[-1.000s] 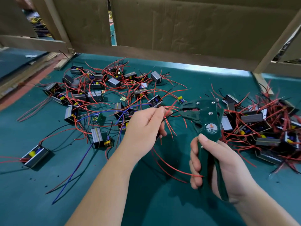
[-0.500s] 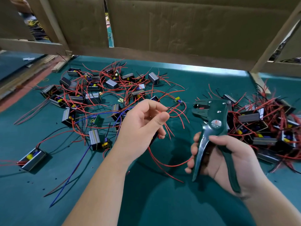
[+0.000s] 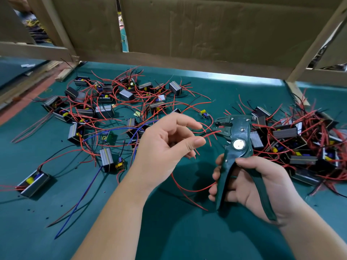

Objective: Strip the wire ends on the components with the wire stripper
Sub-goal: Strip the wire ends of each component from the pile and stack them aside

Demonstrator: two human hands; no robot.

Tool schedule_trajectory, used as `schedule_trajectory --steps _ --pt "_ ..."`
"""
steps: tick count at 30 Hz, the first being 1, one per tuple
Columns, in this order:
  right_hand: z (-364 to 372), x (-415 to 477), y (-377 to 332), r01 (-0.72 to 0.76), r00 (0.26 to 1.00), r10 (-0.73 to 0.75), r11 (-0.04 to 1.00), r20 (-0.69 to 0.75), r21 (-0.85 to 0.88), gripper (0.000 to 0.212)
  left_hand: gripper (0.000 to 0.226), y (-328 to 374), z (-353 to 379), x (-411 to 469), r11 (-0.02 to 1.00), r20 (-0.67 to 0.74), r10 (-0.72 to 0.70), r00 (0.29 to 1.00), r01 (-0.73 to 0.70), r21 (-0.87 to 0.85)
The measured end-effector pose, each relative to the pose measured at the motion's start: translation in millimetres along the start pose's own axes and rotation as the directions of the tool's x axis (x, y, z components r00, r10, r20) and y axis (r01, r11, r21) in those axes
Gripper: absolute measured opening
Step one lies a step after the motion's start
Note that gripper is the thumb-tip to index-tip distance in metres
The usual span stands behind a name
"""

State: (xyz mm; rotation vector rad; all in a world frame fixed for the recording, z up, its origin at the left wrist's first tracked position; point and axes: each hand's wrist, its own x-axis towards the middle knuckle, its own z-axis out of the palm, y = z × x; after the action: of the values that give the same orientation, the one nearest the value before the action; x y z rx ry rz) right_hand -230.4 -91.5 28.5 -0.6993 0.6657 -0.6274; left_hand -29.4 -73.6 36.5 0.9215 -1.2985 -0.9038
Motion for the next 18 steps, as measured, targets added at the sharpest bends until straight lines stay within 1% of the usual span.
schedule_trajectory --steps 1,3,5,9,11,13,15,17,18 --pt "0.1 0.1 -0.2 0.005 1.000 -0.005 1.000 0.003 0.002 0.063 0.019 -0.3 -0.7 0.4 1.000 0.000 0.006 1.000 -0.006 -0.007" --pt "0.2 0.5 -1.0 0.015 1.000 -0.015 1.000 -0.002 0.003 0.064 0.021 -0.8 -1.7 0.7 0.999 -0.020 0.018 1.000 -0.018 0.038" --pt "1.2 0.6 -1.5 0.022 1.000 -0.022 1.000 -0.007 -0.007 0.064 0.016 -0.9 -1.5 0.8 0.998 -0.048 0.006 0.999 -0.003 0.070" --pt "-0.2 0.9 -0.4 0.002 1.000 -0.002 1.000 0.014 -0.007 0.063 0.013 -1.9 -0.2 -0.3 0.998 -0.137 -0.028 0.990 0.035 0.052" --pt "-0.6 0.2 0.0 -0.009 1.000 0.009 1.000 0.008 -0.008 0.063 0.007 -2.3 0.1 -0.1 0.998 -0.151 -0.022 0.988 0.031 0.056" --pt "-0.1 -0.4 -1.6 -0.003 1.000 0.003 1.000 -0.014 -0.022 0.066 0.006 -1.1 0.1 0.5 0.999 -0.140 -0.038 0.989 0.041 0.019" --pt "-0.8 -2.4 -6.9 0.026 0.999 -0.027 0.999 -0.022 -0.048 0.068 0.011 -0.1 -0.8 0.7 0.997 -0.108 -0.074 0.991 0.072 -0.019" --pt "-4.8 -7.0 -15.9 0.078 0.997 -0.077 0.996 0.023 -0.034 0.065 0.019 0.2 -1.7 0.8 0.994 -0.052 -0.103 0.993 0.101 -0.035" --pt "-7.5 -9.3 -21.2 0.108 0.991 -0.109 0.994 0.075 0.011 0.063 0.023 0.0 -1.8 1.1 0.993 -0.028 -0.114 0.993 0.113 -0.046"
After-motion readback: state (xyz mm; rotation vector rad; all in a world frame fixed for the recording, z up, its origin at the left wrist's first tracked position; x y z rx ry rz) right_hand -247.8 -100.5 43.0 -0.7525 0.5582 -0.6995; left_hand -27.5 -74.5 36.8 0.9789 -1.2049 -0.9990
